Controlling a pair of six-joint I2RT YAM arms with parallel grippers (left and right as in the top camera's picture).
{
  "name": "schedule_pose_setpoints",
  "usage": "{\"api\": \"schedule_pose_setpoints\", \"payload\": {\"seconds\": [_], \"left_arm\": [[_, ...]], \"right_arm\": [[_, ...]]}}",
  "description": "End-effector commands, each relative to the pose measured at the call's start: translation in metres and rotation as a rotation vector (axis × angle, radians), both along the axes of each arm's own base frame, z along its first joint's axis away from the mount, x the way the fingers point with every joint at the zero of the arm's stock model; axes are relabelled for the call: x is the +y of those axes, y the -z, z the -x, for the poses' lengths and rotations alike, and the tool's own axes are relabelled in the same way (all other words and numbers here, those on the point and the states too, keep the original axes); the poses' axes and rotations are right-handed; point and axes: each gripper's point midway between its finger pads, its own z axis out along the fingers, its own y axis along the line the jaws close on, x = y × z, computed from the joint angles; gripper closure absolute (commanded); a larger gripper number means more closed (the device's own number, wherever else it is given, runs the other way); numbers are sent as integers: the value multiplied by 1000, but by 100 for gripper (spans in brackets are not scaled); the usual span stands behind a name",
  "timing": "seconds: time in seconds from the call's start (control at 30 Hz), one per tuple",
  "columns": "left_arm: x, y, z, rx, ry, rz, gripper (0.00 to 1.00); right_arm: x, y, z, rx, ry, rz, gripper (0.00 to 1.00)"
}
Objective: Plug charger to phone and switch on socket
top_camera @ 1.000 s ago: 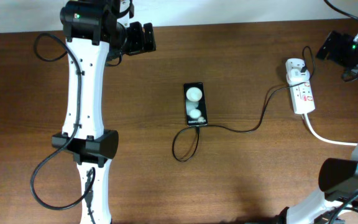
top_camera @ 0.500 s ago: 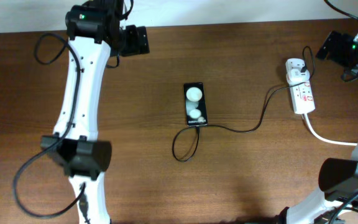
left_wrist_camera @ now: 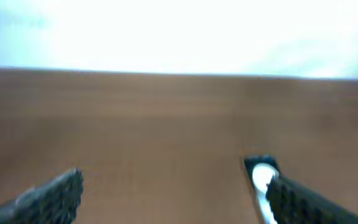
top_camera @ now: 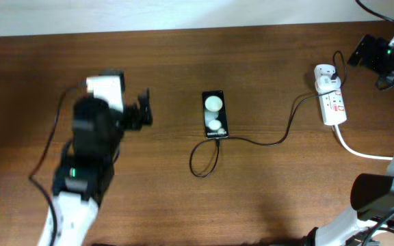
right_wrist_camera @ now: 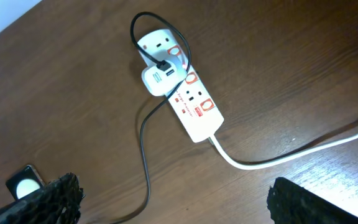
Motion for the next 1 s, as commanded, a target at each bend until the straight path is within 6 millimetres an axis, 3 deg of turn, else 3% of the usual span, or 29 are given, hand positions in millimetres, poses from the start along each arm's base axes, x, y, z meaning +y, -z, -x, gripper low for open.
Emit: {"api": "schedule_pose_setpoints", "payload": {"seconds": [0.0,0.13,0.27,0.43,0.53,0.67,0.77,0.97], "left_arm": [[7,18,31,-165,1,17,1],[18,34,79,-439,-3,73,1],[36,41,101,-575,-53,86,1],[53,49,108,-557,-113,64,1],[63,66,111,-495,-144,21,1],[53,84,113,-442,-41,-171,1],[60,105,120,-363,-46,-188,1],[69,107,120,-350,-91,-198,1]], "right_arm": [[1,-3,1,-5,-1,9,1],[1,-3,1,-4,-1,10,1],[1,-3,1,-4,-1,10,1],[1,-3,1,-5,-1,9,2],[1,-3,1,-4,-1,10,1],[1,-3,1,-5,-1,10,1],[1,-3,1,-5,-1,10,1],[1,-3,1,-4,-1,10,1]]}}
